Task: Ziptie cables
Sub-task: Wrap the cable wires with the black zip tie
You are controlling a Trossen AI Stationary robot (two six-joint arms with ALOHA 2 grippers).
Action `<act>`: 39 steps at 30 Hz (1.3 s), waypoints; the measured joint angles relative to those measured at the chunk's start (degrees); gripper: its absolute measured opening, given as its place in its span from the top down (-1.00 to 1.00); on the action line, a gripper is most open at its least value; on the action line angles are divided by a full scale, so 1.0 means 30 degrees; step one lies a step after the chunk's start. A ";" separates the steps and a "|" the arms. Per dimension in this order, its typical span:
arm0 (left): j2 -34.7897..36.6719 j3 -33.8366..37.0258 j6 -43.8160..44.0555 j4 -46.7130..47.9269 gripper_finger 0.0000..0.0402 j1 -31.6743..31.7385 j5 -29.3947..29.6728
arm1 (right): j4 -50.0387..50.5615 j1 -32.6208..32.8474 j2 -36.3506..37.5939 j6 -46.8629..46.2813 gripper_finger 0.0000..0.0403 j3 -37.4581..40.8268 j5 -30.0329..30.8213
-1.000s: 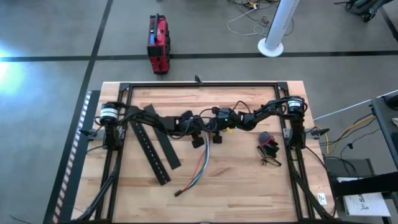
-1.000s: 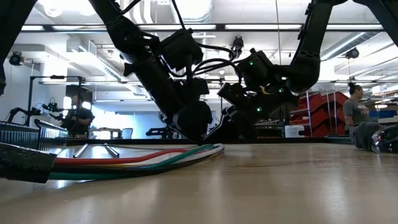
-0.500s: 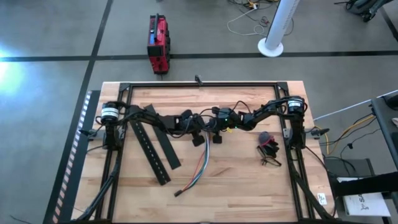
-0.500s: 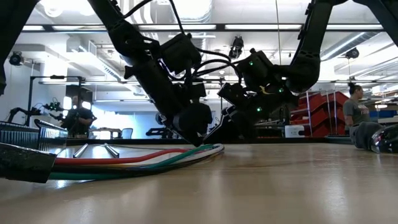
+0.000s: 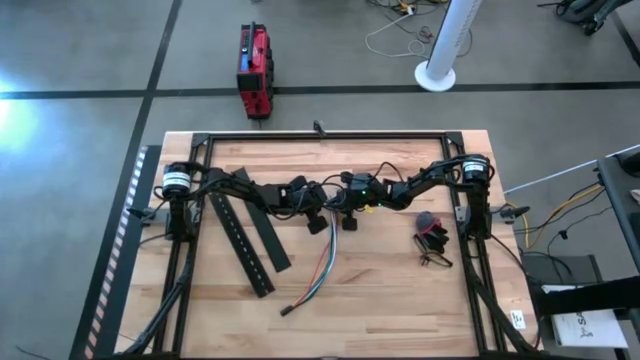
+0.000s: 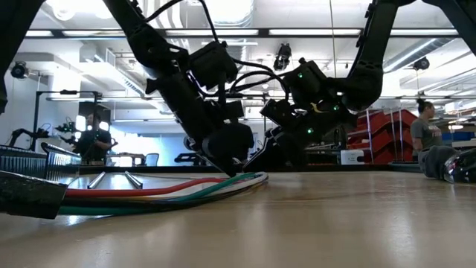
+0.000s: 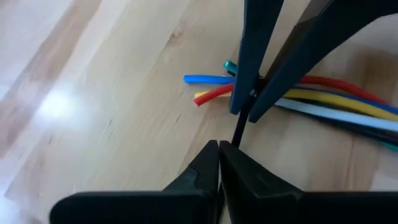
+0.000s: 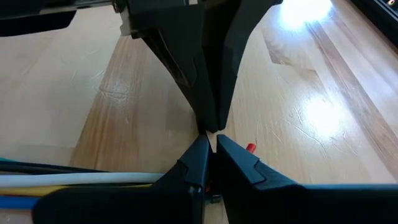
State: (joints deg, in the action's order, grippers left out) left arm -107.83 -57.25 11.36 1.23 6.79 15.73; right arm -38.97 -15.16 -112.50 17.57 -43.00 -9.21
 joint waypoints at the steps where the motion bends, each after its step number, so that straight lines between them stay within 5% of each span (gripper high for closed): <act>1: 0.0126 0.0000 -0.0058 0.0051 1.00 0.0000 0.0000 | 0.0041 0.0000 0.0004 -0.0004 0.93 0.0003 0.0000; 39: -0.0512 0.1160 0.1409 -0.0082 1.00 -0.0061 -0.0660 | 0.1464 0.0007 0.1164 -0.0193 0.93 0.0058 0.0051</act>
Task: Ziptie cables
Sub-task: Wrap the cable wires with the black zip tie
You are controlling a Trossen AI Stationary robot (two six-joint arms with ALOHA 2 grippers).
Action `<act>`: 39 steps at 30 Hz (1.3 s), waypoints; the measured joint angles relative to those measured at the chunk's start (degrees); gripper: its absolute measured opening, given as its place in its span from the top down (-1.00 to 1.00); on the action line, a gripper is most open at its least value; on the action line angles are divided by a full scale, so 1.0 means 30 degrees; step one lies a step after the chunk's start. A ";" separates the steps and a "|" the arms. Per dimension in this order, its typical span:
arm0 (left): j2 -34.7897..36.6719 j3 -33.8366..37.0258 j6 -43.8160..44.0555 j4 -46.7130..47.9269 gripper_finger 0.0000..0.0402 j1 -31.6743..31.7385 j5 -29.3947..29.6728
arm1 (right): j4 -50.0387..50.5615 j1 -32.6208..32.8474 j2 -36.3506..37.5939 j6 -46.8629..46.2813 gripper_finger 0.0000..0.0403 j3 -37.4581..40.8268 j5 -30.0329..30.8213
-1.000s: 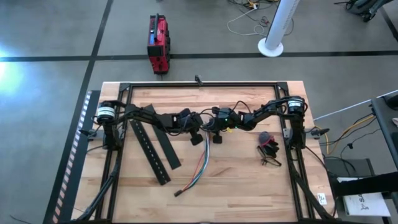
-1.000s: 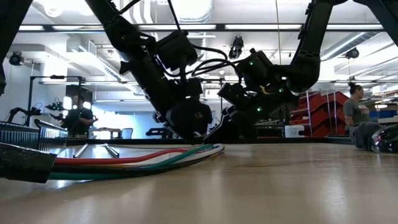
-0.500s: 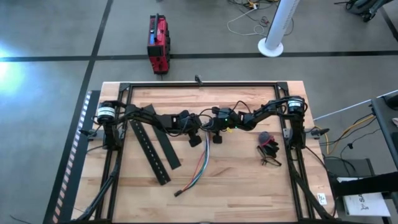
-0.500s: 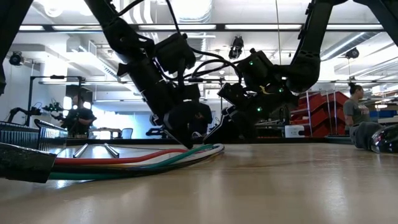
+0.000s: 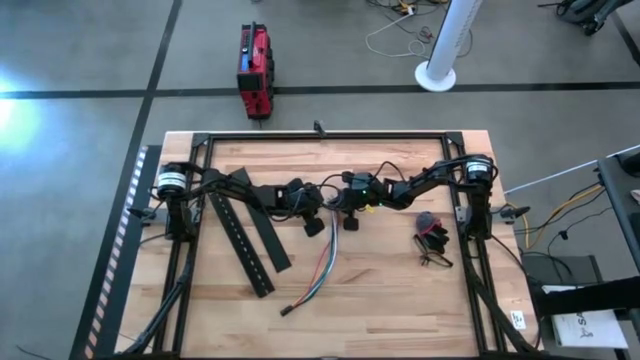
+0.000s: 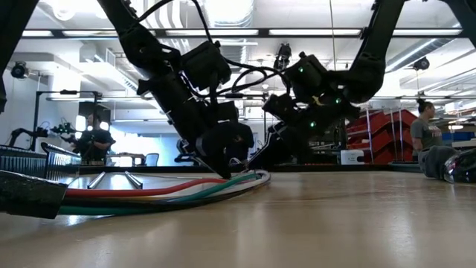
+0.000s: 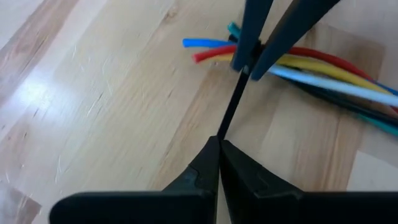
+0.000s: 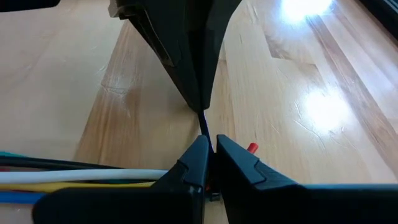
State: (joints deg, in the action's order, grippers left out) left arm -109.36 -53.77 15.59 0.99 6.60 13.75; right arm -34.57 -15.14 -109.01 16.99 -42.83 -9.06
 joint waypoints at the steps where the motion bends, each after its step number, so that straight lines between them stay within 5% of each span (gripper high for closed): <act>1: -0.0013 0.0078 0.0040 -0.0061 1.00 0.0003 -0.0015 | 0.0237 0.0004 0.0218 -0.0008 0.93 0.0000 0.0004; 8: -0.0331 0.0319 0.0068 -0.0631 1.00 0.0017 -0.0272 | 0.0451 -0.0007 0.1623 -0.0488 0.94 -0.0007 0.0036; 39: -0.0357 0.0377 0.0068 -0.0910 1.00 0.0017 -0.0418 | 0.2268 0.0066 0.0217 -0.1720 0.93 -0.0583 0.0986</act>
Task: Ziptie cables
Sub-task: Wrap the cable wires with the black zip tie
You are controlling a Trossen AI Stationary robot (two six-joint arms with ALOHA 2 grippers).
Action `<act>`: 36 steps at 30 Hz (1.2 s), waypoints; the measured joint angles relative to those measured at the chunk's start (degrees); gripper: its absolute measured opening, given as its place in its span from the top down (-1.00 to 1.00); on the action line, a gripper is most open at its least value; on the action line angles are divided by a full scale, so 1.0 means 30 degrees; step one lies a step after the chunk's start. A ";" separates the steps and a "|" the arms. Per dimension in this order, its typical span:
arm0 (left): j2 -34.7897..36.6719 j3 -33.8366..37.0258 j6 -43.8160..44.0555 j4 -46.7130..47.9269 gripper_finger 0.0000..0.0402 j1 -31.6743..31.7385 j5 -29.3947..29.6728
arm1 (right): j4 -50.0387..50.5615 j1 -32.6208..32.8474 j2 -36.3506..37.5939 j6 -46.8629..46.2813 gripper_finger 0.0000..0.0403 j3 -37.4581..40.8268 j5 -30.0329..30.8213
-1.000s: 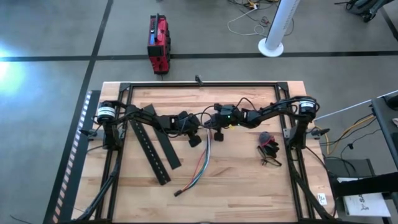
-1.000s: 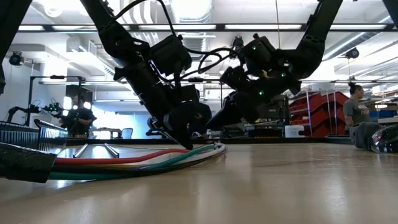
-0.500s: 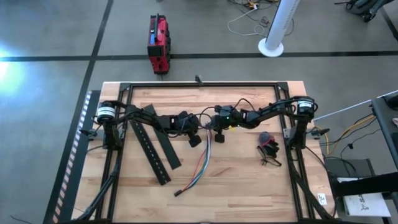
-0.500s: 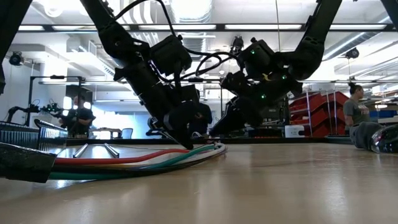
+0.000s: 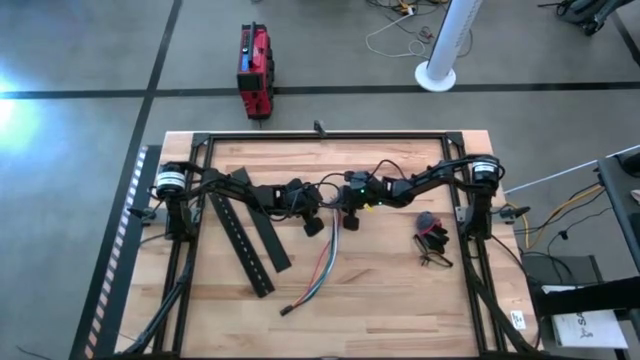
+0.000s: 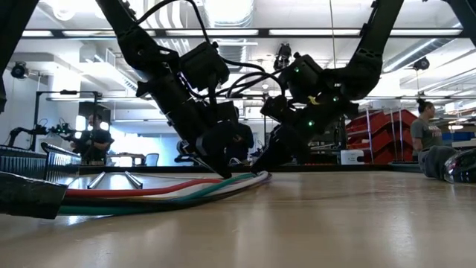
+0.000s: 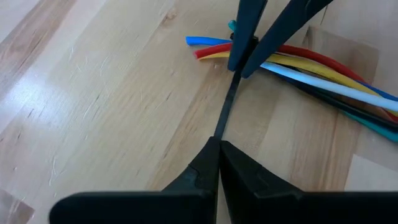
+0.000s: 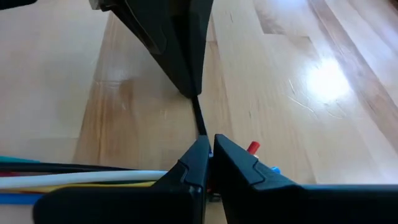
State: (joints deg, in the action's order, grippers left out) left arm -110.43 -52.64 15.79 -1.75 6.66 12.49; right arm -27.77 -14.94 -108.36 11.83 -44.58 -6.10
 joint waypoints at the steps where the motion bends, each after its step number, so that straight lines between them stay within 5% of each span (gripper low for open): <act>1: 0.0000 0.0000 -0.0003 0.0003 1.00 0.0000 0.0000 | -0.0007 -0.0002 -0.0023 0.0030 0.93 0.0000 0.0013; 11: 0.0000 -0.0007 -0.0073 -0.0012 1.00 0.0000 -0.0007 | 0.0209 -0.0015 0.0100 0.0274 0.90 -0.0011 -0.0031; 24: 0.0000 -0.0007 -0.0094 -0.0040 1.00 0.0000 0.0000 | 0.5326 -0.0036 0.0313 0.0664 0.49 -0.2275 0.0024; 36: -0.0007 -0.0007 -0.0142 -0.0063 1.00 0.0000 0.0000 | 0.6454 0.0022 0.0313 0.1272 0.88 -0.2630 -0.0167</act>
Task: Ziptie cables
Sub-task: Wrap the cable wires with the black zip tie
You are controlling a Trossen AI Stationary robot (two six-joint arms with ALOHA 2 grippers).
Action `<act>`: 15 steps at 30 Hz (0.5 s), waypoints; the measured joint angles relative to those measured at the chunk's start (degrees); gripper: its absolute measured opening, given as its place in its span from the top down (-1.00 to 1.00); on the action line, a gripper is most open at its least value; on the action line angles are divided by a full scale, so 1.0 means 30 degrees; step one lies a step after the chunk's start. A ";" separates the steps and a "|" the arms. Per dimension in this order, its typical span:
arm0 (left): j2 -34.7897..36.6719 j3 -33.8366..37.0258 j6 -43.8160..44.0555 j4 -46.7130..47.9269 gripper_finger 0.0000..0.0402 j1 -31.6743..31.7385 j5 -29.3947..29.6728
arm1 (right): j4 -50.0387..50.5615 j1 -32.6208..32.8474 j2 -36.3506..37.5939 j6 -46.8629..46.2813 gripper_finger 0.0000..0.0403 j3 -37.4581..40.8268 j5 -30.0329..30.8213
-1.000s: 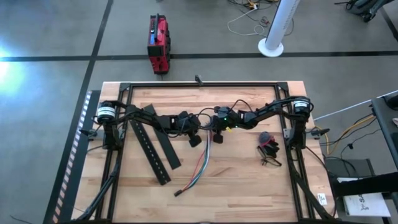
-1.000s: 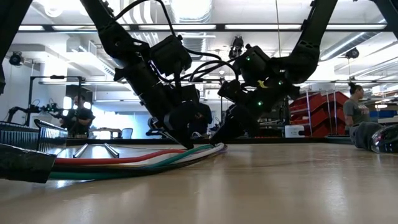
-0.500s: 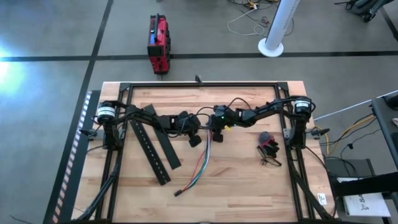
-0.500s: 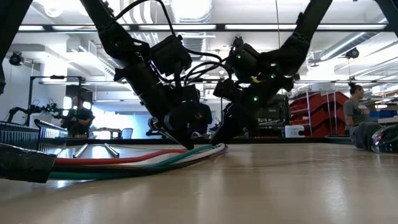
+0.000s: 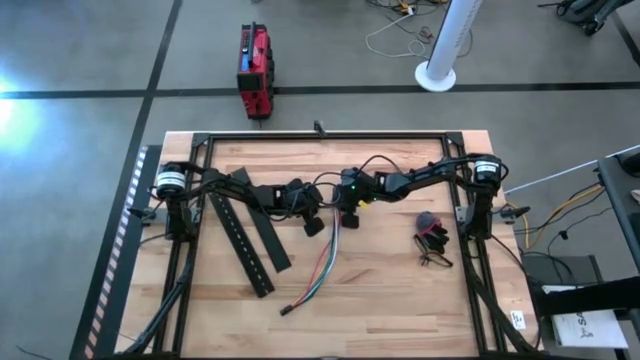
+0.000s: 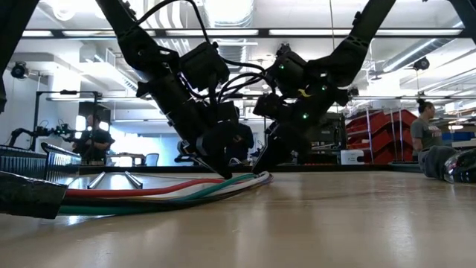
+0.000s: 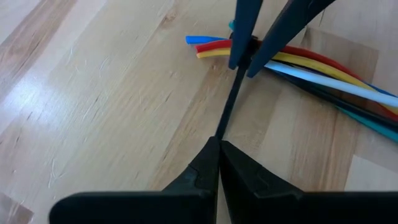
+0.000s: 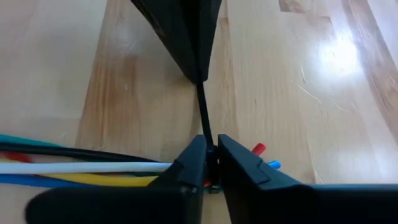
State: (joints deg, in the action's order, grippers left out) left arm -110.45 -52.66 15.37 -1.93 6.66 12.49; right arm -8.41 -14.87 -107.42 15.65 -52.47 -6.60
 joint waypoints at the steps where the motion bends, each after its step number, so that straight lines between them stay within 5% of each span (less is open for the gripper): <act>1: 0.0000 0.0000 -0.0026 -0.0007 1.00 0.0000 0.0000 | 0.0036 -0.0007 0.0000 0.0103 0.91 0.0000 -0.0017; 15: 0.1826 0.0143 -0.1748 -0.0787 0.99 -0.0148 -0.0051 | 0.0285 0.0000 0.0015 0.0640 0.99 -0.0313 0.0062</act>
State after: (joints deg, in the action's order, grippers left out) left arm -104.98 -52.23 10.12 -4.30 6.21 12.34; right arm -7.55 -14.87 -107.37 17.57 -53.41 -6.42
